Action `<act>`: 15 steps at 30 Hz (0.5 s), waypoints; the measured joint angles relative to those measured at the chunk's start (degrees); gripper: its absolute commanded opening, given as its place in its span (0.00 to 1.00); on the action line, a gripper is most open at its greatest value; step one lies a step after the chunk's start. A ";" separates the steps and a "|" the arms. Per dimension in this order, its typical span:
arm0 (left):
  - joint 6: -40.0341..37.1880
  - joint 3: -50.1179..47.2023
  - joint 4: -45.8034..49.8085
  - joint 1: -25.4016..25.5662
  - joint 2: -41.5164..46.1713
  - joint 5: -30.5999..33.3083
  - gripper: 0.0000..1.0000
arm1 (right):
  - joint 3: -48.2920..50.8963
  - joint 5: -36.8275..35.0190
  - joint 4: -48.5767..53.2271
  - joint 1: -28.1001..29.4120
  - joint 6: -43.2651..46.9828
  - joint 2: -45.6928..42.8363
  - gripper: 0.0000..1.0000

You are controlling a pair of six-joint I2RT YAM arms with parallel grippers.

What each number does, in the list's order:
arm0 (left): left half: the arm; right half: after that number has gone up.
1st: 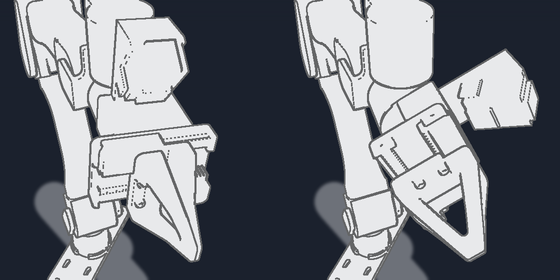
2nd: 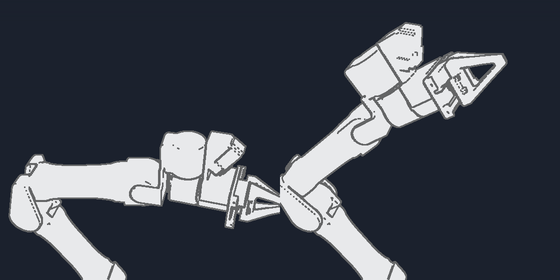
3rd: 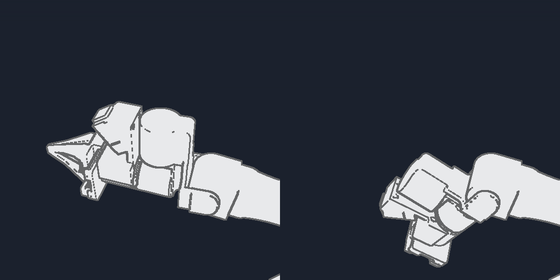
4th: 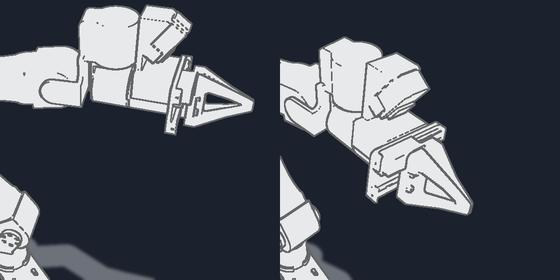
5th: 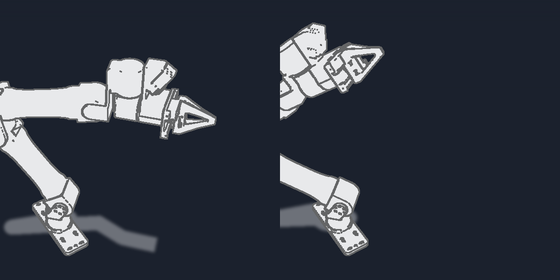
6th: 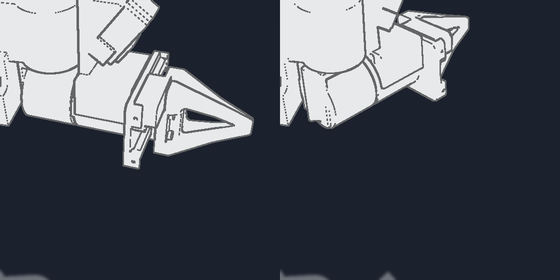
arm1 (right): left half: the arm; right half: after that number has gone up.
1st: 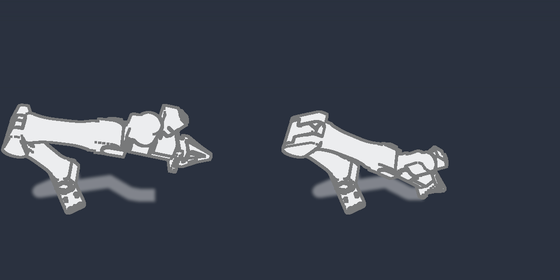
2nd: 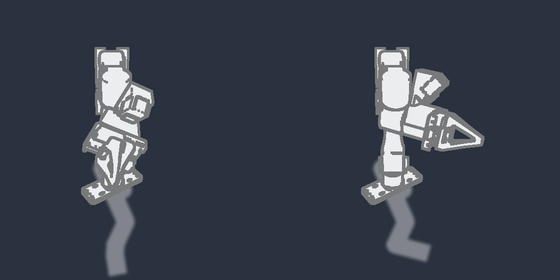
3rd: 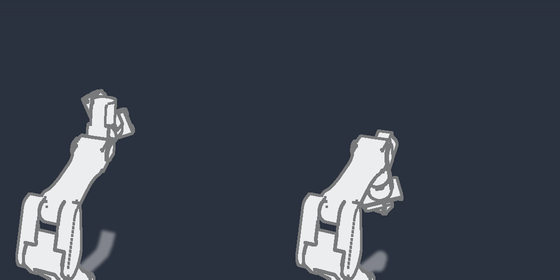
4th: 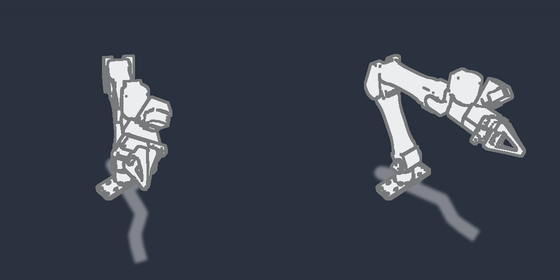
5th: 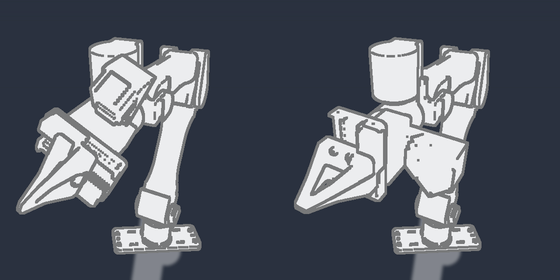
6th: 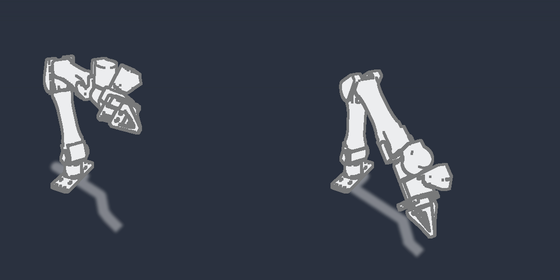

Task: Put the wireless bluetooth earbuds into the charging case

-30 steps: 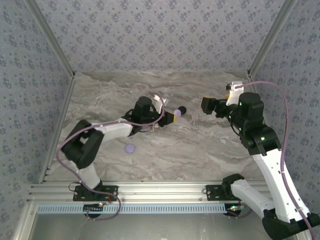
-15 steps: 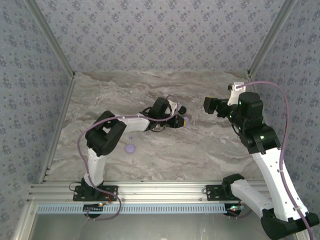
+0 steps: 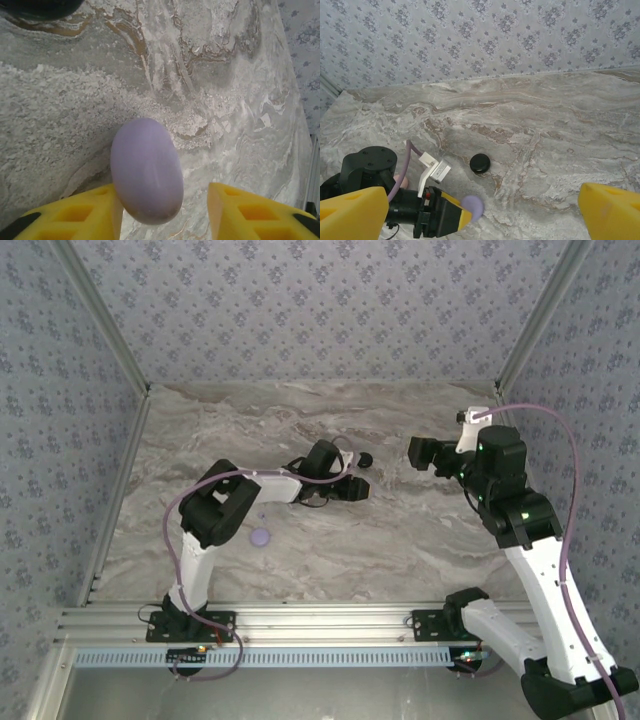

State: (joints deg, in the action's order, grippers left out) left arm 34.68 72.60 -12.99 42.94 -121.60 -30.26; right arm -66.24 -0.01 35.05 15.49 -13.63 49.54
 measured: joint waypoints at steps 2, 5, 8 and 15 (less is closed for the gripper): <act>-0.72 -0.15 0.52 -0.13 0.66 0.74 0.56 | 0.00 0.92 0.00 -0.13 -0.07 0.07 1.00; -2.21 -2.08 2.19 -0.90 3.82 2.34 0.62 | 0.00 2.49 -0.02 -0.35 -0.07 0.68 1.00; -4.07 -3.78 4.13 -2.03 8.90 4.02 0.65 | -0.02 4.85 -0.02 -0.42 -0.09 2.71 1.00; -7.19 -10.16 4.83 -6.29 26.01 8.09 0.72 | -1.79 9.51 0.15 0.37 -0.07 12.13 1.00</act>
State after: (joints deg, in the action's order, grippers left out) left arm 27.49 62.43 -8.16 36.64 -95.59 -22.17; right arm -68.03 9.50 35.20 15.86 -13.69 61.67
